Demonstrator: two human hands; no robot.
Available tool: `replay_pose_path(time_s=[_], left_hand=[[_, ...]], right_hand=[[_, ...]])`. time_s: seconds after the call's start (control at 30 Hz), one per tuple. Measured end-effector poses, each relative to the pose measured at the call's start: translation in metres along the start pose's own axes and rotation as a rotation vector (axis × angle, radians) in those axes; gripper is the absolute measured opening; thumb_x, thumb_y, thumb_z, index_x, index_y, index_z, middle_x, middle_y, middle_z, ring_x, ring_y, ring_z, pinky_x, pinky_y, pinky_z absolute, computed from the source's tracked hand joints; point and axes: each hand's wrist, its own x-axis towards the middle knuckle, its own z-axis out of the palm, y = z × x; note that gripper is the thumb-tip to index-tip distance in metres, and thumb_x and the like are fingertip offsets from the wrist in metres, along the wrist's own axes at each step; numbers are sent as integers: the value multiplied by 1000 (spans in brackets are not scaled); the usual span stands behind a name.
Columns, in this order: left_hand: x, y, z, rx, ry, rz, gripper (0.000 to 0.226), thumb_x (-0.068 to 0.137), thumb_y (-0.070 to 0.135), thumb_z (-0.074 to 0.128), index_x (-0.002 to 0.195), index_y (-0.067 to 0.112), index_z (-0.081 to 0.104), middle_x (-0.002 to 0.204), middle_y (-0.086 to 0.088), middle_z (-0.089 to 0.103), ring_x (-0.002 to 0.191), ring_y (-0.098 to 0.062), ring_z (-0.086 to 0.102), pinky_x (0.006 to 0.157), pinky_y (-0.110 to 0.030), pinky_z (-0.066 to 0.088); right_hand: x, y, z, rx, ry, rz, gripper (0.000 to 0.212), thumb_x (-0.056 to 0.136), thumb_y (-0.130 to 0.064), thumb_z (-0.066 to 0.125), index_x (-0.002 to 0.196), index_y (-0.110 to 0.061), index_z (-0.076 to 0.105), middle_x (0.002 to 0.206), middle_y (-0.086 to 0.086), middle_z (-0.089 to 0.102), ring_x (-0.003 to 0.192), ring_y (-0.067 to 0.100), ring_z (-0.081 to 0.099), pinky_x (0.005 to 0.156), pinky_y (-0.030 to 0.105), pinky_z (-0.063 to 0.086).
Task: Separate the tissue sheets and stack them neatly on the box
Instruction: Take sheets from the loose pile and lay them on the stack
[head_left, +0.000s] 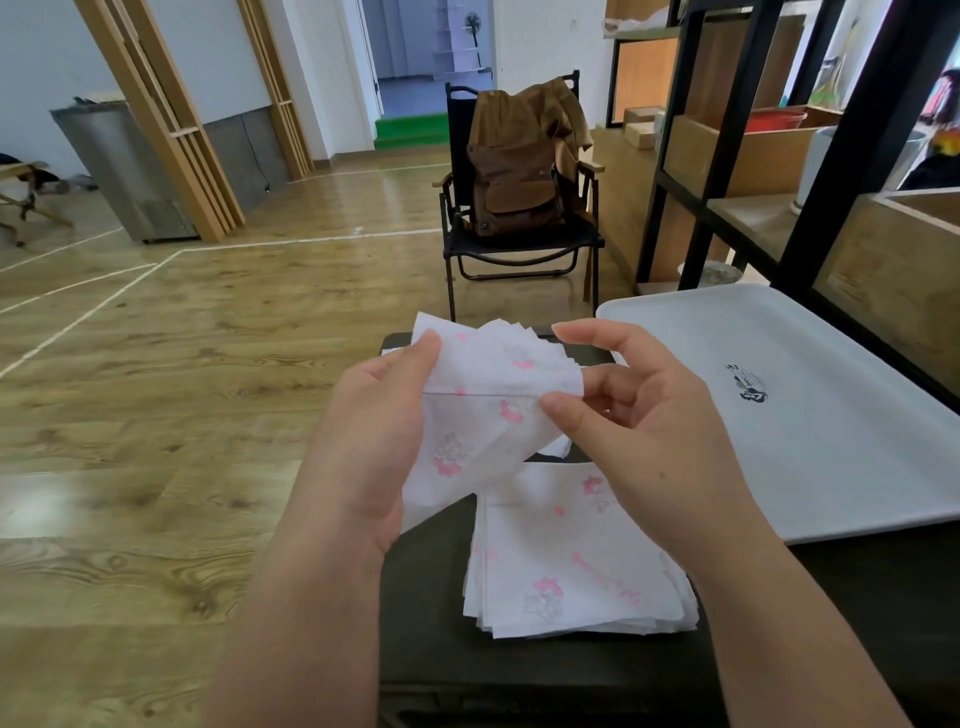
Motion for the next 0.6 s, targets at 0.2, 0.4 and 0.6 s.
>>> replay_pose_path(time_s=[0.2,0.4,0.6], left_hand=[[3,-7,-12,317,-41,206,54,88,49,65,139,49,46,100,4,75,96,-7,69,91,-31,51],[0,-3,-14,418,-28,434,32,84,18,75,95,48,75,86,7,76,84,-21,70,75,-20,57],[-2,-2,-13,502,70,494,17,79,27,80,85,43,77,79,17,74,74,-8,70,69,-19,56]], right_hand=[[0,2,-5,-12,111,-15,23,87,-17,68,94,-38,71,83,-8,69,76,6,64,57,24,59],[0,2,-8,-41,94,-9,28,84,-18,71,93,-45,71,89,-20,69,77,-1,65,54,16,55],[0,3,-6,-230,131,-27,21,84,-29,71,92,-48,67,96,-23,66,86,7,66,73,32,59]])
